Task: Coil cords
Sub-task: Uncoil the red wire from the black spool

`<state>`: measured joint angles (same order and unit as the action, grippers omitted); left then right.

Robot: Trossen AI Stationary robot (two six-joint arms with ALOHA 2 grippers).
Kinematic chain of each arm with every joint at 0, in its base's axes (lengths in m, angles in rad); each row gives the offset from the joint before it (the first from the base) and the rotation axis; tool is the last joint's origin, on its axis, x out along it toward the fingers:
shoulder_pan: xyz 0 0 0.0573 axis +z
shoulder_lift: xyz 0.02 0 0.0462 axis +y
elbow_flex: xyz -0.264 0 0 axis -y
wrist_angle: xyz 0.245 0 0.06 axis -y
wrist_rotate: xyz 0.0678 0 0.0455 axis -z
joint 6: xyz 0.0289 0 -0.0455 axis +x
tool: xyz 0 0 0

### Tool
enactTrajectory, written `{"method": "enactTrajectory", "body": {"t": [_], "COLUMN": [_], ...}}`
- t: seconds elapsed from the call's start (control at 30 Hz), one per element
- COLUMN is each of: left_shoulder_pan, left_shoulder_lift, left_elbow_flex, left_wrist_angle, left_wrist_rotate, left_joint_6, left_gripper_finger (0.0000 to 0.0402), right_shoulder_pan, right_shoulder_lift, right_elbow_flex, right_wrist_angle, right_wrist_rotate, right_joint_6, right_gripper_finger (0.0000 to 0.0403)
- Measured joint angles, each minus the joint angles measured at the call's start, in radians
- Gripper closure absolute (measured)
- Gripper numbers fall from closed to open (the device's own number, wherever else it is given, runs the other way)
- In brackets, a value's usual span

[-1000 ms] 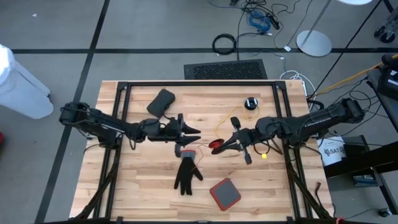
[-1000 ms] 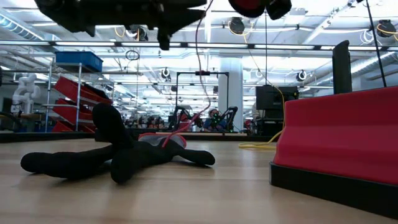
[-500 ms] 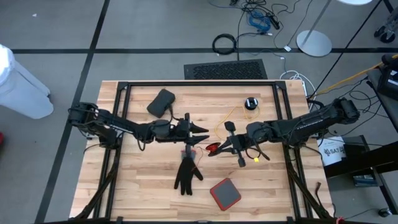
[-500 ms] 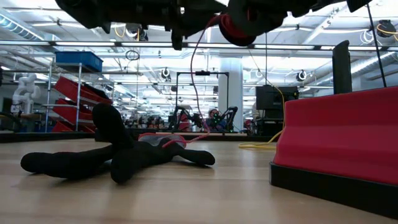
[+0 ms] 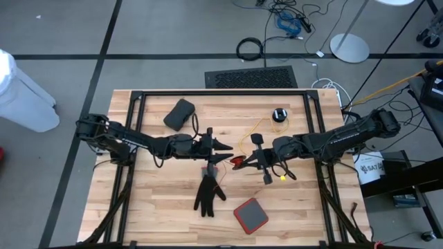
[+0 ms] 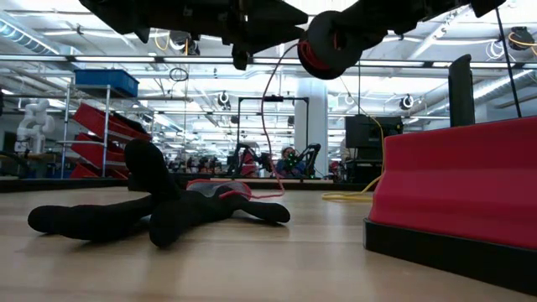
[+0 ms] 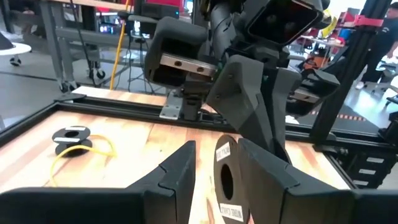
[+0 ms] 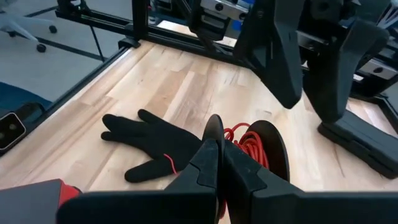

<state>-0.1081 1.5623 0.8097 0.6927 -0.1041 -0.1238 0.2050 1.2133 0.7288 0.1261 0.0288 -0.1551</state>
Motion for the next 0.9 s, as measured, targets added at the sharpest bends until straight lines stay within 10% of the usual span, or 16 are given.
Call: {"method": "enactTrajectory", "body": {"t": [0.9], "left_shoulder_pan": [-0.002], "left_shoulder_lift": [0.05], "left_elbow_flex": [0.062], "left_wrist_angle": [-0.06], "left_wrist_rotate": [0.041], "left_joint_6": [-0.001], "left_gripper_finger": [0.0277], "right_shoulder_pan": [0.0], "right_shoulder_lift": [0.0], "right_elbow_flex": [0.0], "right_wrist_angle": [0.059], "right_wrist_rotate": [0.003], "right_joint_6": [-0.047], "right_gripper_finger": [0.0403]}}
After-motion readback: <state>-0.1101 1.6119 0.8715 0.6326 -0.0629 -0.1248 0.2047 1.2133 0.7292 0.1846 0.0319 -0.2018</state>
